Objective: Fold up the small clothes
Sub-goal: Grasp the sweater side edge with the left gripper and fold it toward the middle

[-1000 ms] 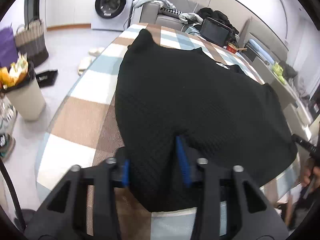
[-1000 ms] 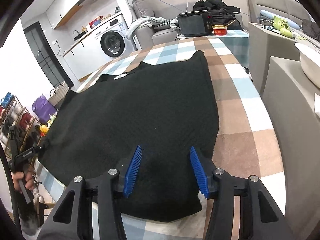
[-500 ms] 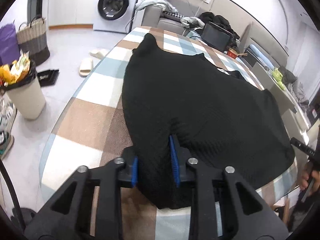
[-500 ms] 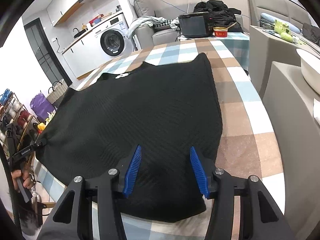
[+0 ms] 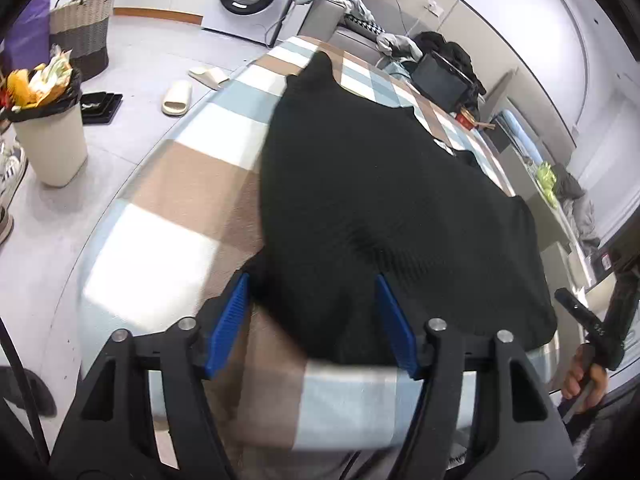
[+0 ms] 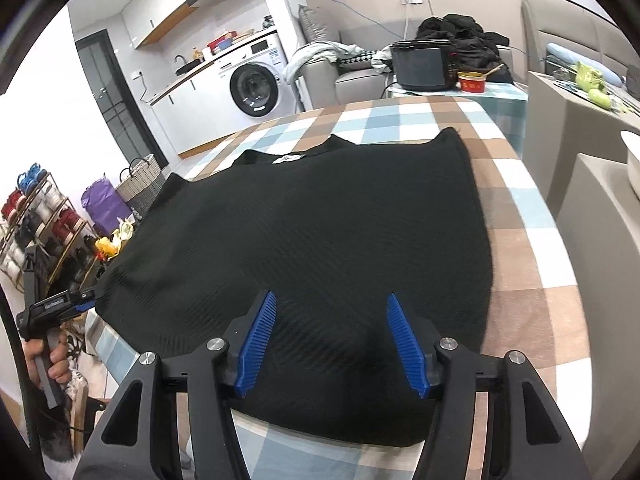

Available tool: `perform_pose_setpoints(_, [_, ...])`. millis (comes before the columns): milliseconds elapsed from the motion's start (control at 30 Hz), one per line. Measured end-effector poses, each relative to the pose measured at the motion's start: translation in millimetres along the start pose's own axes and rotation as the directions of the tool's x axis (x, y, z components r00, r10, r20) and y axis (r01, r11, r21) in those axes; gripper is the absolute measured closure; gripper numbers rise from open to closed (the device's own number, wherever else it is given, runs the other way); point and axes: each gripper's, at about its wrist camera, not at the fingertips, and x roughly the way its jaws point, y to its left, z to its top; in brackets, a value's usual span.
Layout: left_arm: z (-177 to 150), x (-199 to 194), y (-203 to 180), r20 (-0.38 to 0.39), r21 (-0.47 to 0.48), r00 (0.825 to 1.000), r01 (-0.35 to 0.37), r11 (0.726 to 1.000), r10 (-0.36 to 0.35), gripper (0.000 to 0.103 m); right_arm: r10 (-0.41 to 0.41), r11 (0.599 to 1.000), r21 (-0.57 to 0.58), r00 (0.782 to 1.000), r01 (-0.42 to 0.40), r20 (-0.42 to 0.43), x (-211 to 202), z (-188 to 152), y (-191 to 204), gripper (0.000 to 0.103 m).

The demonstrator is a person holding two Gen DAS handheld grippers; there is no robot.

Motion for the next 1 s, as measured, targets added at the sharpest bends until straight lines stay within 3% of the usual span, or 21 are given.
perform_pose_setpoints(200, [10.4,25.0,-23.4,0.049,0.060,0.998,-0.041,0.997,0.038,0.034,0.011,1.000,-0.006,1.000,-0.011,-0.011,5.6,-0.5,4.0,0.043])
perform_pose_setpoints(267, [15.3,34.5,-31.9,0.059,0.077,0.996,-0.065,0.995,0.061,0.056,0.012,1.000,-0.002,1.000,-0.012,-0.017,8.7,-0.7,4.3,0.043])
perform_pose_setpoints(333, [18.9,42.1,-40.0,0.052,0.102,0.998,-0.033,0.994,0.027,0.075,0.015,1.000,-0.001,1.000,-0.015,-0.024,11.0,-1.0,4.8,0.043])
perform_pose_setpoints(367, [19.8,43.4,-44.9,0.062,0.117,0.998,-0.034,0.993,0.026,0.078,0.016,1.000,-0.002,1.000,-0.016,-0.023,11.5,-1.0,5.1,0.043])
perform_pose_setpoints(600, [29.5,26.3,-30.1,0.084,0.096,0.996,0.010,0.995,-0.018,0.081,0.007,1.000,0.004,1.000,-0.007,-0.013,9.8,-1.3,1.9,0.043])
perform_pose_setpoints(767, [34.2,13.4,-35.6,0.117,0.108,0.993,0.000,0.994,-0.013,0.082,0.001,1.000,0.027,1.000,-0.001,-0.021,12.6,-2.0,-4.8,0.043])
perform_pose_setpoints(867, [45.6,6.7,-56.9,0.150,0.153,0.988,0.006,0.988,-0.029,0.082,-0.002,1.000,0.029,1.000,0.002,-0.022,12.2,-2.0,-5.7,0.043])
perform_pose_setpoints(1000, [62.5,0.0,-111.0,0.181,0.261,0.978,0.054,0.964,-0.104,0.082,-0.002,1.000,0.030,1.000,0.002,-0.012,8.1,-0.3,-7.1,0.043])
